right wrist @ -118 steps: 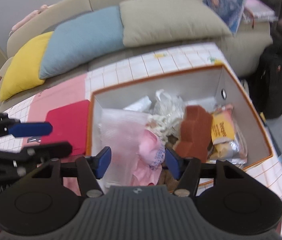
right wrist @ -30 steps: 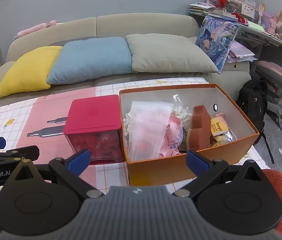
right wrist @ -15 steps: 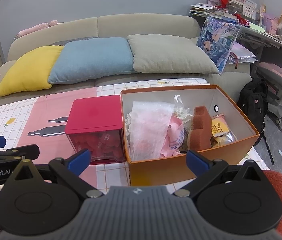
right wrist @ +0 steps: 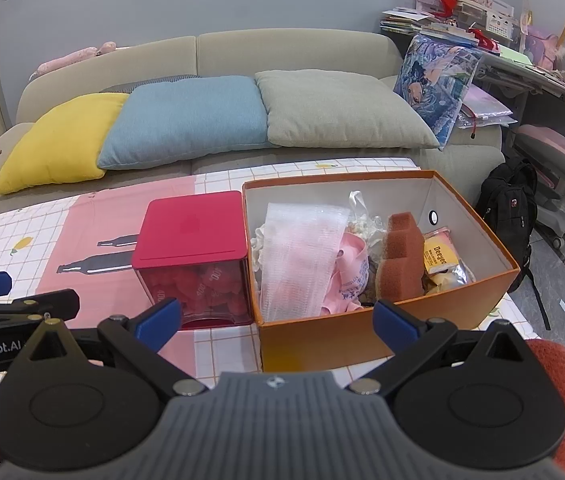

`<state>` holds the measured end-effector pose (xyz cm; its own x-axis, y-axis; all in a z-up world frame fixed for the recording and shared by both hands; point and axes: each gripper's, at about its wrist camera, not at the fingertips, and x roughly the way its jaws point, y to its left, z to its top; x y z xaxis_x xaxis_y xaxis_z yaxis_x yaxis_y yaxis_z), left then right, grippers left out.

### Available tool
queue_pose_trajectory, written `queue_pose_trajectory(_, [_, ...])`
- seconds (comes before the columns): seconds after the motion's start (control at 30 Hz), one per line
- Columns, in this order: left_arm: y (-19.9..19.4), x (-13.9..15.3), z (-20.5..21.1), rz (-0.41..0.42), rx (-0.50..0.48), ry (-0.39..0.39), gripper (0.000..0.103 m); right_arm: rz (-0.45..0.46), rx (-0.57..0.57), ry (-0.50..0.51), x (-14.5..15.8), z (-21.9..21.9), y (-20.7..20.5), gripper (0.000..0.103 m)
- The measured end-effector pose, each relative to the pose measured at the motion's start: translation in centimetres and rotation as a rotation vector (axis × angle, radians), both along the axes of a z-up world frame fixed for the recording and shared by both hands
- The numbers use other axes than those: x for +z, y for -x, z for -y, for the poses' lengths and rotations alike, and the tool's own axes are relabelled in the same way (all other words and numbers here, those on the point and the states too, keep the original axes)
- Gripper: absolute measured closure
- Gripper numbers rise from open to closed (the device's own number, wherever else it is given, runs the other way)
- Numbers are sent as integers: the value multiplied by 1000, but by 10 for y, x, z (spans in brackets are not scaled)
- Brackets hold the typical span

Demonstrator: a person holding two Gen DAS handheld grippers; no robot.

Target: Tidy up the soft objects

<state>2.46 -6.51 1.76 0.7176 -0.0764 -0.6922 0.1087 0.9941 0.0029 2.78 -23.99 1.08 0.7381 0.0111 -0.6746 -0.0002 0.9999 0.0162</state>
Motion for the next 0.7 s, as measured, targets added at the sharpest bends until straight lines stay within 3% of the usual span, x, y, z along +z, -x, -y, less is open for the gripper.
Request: queue_pose_trajectory(0.7, [1, 2, -2, 6, 8, 1, 9, 4, 17, 3, 1, -3, 2, 3])
